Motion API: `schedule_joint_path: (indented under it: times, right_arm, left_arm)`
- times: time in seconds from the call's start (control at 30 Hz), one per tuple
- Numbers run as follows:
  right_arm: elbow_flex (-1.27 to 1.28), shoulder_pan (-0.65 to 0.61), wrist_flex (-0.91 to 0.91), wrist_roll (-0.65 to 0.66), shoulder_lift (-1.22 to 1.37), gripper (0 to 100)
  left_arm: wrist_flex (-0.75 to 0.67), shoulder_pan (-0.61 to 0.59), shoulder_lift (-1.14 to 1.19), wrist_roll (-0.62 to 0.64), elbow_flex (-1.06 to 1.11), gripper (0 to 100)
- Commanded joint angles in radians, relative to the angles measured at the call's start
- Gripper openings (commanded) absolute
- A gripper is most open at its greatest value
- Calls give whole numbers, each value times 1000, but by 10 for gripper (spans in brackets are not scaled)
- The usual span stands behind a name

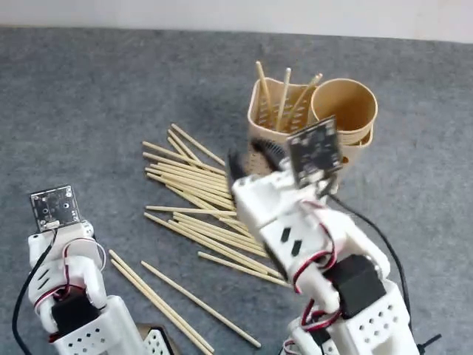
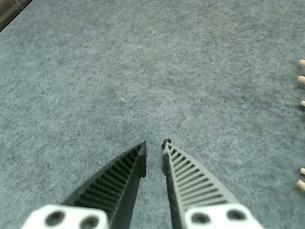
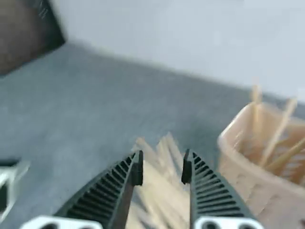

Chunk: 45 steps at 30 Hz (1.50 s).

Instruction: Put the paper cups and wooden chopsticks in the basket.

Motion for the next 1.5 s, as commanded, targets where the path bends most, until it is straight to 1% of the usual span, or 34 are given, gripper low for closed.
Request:
schedule_joint_path:
  times: [0.0,0.1,0.23,0.37,0.53,0.8,1.03,1.37,1.47]
  right_arm:
    - [-59,-94,85,-2,-16,146]
    - [-15,-154,127,9,-15,146]
    - [125,-243,117,78,-15,146]
    - [305,-328,18,84,-18,146]
    - [499,-406,-163,83,-16,146]
    - [699,-530,-349,83,-15,146]
    - [779,-542,-455,83,-13,146]
    - [785,-544,-452,89,-12,146]
    - [780,-544,-452,91,48,148]
  left_arm:
    - [-17,-4,-7,9,-8,81]
    - [-17,-5,-7,9,-8,81]
    - [-18,-12,-7,9,-12,81]
    - [-18,-12,-7,9,-12,81]
    - [-18,-12,-7,9,-12,81]
    - [-18,-12,-7,9,-12,81]
    - [-18,-12,-7,9,-12,81]
    - [-18,-10,-8,9,-10,81]
    - [-18,-8,-8,9,-10,81]
